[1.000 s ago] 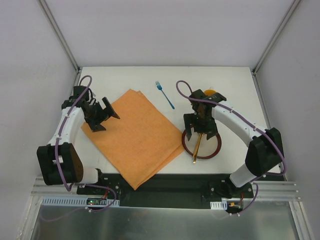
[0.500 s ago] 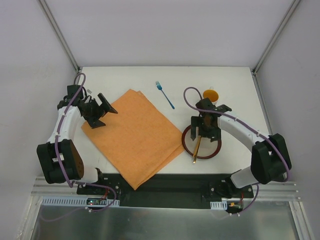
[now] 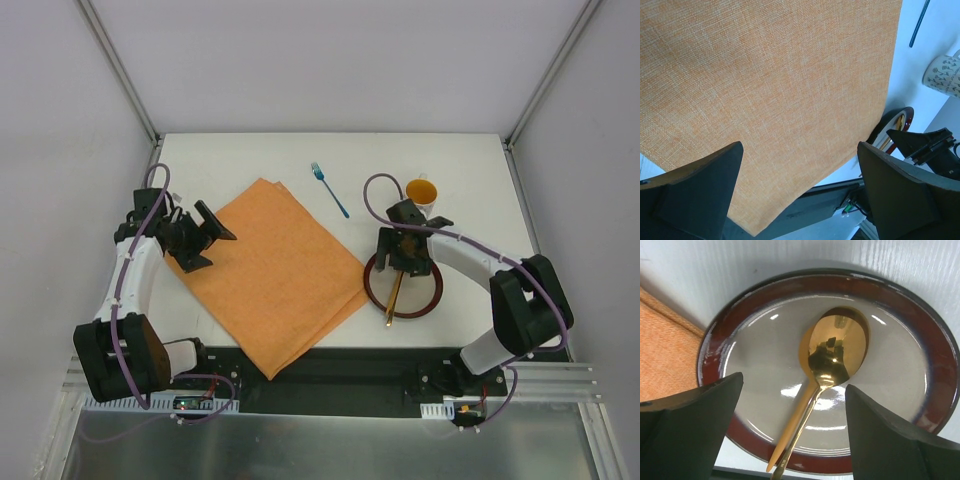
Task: Set the dinner table for one person
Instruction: Pick up the spoon from the center of the board.
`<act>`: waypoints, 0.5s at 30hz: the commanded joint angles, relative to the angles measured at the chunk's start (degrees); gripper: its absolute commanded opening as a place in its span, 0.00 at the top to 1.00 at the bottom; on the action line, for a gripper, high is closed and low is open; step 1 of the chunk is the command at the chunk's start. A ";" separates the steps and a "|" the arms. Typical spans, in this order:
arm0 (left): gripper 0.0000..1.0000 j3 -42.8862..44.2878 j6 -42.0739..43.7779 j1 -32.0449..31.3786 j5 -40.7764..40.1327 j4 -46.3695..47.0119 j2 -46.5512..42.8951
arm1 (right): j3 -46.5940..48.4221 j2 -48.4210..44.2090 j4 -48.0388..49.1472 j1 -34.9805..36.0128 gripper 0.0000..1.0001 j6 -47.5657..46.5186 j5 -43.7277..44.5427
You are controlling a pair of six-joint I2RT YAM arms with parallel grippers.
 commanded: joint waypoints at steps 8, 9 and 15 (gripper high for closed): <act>0.01 1.47 -2.57 -0.41 -1.46 0.06 -2.41 | -5.92 -3.08 4.24 0.03 0.40 -0.80 -0.04; 0.01 1.56 -2.83 -0.58 -1.72 0.15 -2.41 | -5.92 -2.82 4.16 0.12 0.49 -0.97 0.13; 0.01 1.47 -3.80 -1.55 -2.43 0.06 -2.76 | -5.30 -1.06 4.16 0.03 0.94 -2.03 -0.13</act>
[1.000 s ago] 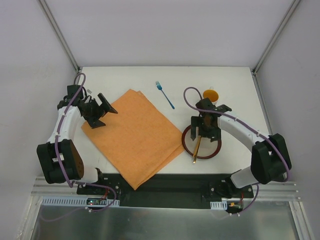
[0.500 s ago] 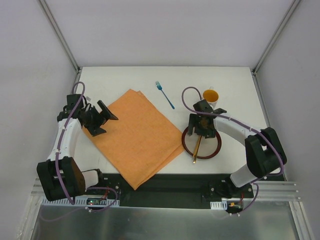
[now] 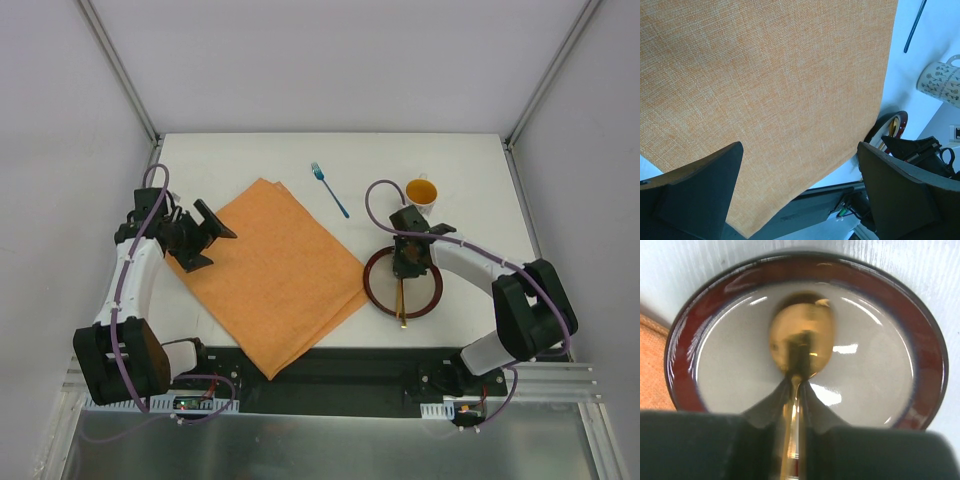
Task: Set the dinner table for one person
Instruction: Pick up the spoon from the center of the board.
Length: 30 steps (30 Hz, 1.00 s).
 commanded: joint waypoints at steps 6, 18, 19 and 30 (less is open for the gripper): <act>0.01 0.73 -2.23 -1.75 -2.26 0.02 -1.01 | 0.78 0.98 0.31 0.25 0.99 -1.16 -1.92; 0.01 1.60 -2.93 -6.06 -4.72 0.72 2.33 | 18.96 -0.61 -10.50 0.34 0.99 -3.53 -1.66; 0.01 1.95 -2.93 -6.41 -4.72 0.81 2.50 | 21.41 0.44 -10.68 0.25 0.99 -3.71 -1.83; 0.01 -0.59 -2.84 -7.55 -4.19 0.90 0.84 | 52.60 25.03 -20.51 -0.01 0.99 -12.76 -7.90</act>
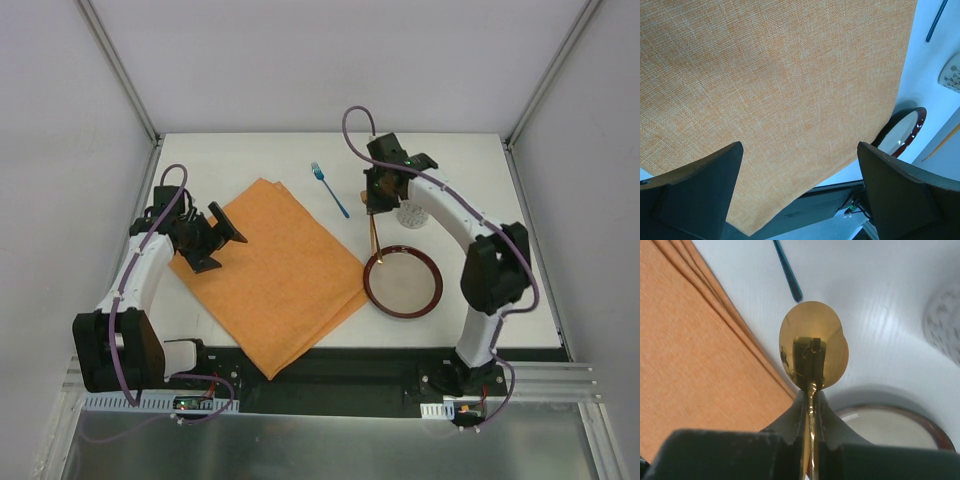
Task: Set the dinner table for one person
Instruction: Pick up the spoon from the center of the board, then place the spoon at the center of the board.
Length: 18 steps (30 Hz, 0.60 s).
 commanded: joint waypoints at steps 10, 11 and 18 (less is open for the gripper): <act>0.01 -4.22 -0.57 -1.06 -0.04 0.33 -5.48 | 36.98 23.82 -13.80 -0.34 0.99 -5.64 -4.72; 0.01 -4.39 -0.40 -1.24 -0.04 0.51 -5.56 | 37.71 24.61 -13.72 -0.43 0.99 -5.73 -5.41; 0.01 -4.31 1.36 -2.38 0.22 1.30 -6.00 | 31.48 25.59 -5.56 -0.78 0.99 -8.63 -17.09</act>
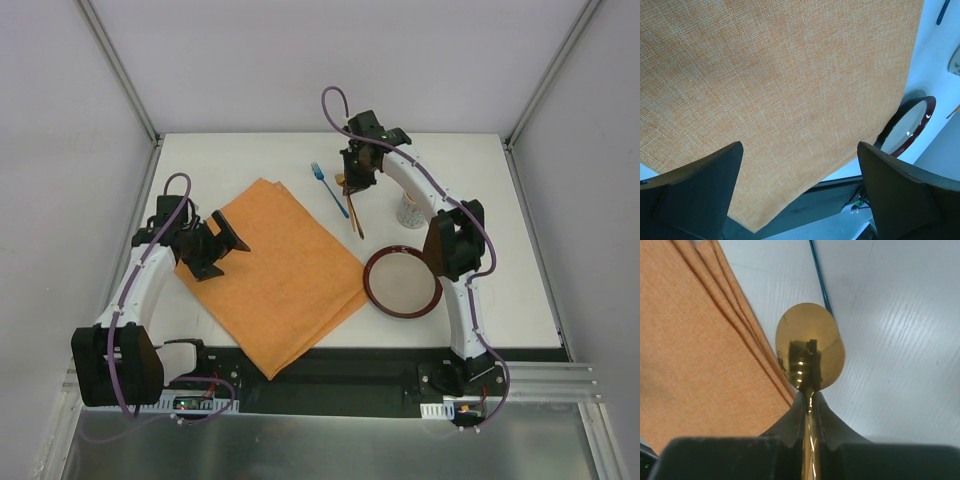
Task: Set the dinner table for one person
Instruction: Place the spoon at the center of the board.
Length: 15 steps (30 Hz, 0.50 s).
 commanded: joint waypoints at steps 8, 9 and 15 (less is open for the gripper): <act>0.01 0.33 2.75 -2.30 0.57 1.56 -1.94 | -18.00 -5.60 20.26 -0.43 0.99 -5.52 -6.80; 0.01 0.07 2.66 -2.39 0.66 1.65 -1.85 | -21.24 -7.09 22.81 -0.43 0.99 -5.78 -5.83; 0.01 -0.90 2.83 -2.83 0.49 1.65 -1.68 | -20.84 -4.92 31.88 -0.43 0.99 -7.80 -1.25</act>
